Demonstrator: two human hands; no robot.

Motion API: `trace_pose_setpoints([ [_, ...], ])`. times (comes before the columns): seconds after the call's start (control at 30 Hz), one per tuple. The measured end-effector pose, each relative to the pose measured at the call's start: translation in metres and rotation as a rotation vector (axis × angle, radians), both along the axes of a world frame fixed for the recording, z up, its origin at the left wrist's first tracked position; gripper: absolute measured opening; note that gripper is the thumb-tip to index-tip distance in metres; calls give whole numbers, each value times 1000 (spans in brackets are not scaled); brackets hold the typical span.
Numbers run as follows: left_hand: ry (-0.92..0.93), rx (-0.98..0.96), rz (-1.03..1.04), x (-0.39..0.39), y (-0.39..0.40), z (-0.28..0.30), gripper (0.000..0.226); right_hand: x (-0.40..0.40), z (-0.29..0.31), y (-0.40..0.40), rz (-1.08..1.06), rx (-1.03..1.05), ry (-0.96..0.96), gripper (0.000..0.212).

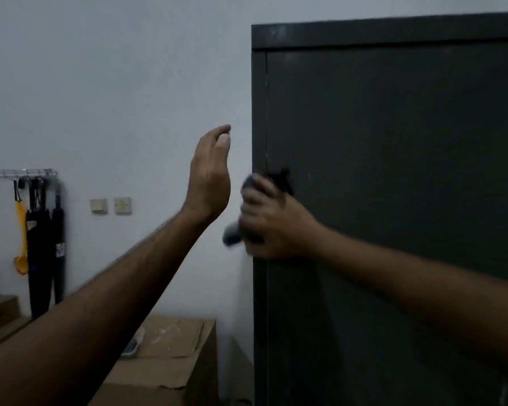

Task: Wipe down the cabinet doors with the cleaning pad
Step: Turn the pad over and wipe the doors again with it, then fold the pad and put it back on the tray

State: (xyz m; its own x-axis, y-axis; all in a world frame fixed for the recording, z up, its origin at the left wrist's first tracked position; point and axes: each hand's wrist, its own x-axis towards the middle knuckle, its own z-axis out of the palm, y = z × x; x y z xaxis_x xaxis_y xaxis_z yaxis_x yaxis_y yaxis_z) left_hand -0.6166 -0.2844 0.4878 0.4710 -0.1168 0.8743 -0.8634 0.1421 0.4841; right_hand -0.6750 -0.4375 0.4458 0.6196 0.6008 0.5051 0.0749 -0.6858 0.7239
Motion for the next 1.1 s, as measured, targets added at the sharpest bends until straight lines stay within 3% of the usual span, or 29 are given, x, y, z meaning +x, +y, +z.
trace_pose_setpoints([
  [0.07,11,78,-11,-6,-3,-14,57,-12,-87,-2,-35,-40,217,36],
  [0.17,-4,181,-44,-17,-11,-55,53,-17,-187,0,-23,-113,368,40],
  [0.3,25,256,-59,-18,-4,-107,55,-18,-235,18,118,29,653,29],
  [0.37,7,324,-33,-11,11,-125,49,-16,-237,29,98,166,709,28],
  [0.47,-31,412,-22,10,42,-150,33,-10,-231,47,96,336,606,31],
  [0.57,50,478,-79,39,80,-176,23,1,-215,70,118,640,540,29],
  [0.67,198,618,-210,72,119,-199,24,21,-199,96,161,1037,473,27],
  [0.77,309,794,-388,101,157,-214,39,50,-182,123,187,1529,432,29],
  [0.83,400,800,-432,118,179,-221,44,72,-172,141,181,1810,438,36],
  [0.93,586,651,-475,141,206,-227,29,102,-167,165,200,2154,806,57],
  [1.0,736,522,-512,151,219,-230,12,113,-174,182,349,2267,1096,68],
  [1.1,878,406,-458,167,234,-236,6,127,-192,201,357,2277,1084,62],
])
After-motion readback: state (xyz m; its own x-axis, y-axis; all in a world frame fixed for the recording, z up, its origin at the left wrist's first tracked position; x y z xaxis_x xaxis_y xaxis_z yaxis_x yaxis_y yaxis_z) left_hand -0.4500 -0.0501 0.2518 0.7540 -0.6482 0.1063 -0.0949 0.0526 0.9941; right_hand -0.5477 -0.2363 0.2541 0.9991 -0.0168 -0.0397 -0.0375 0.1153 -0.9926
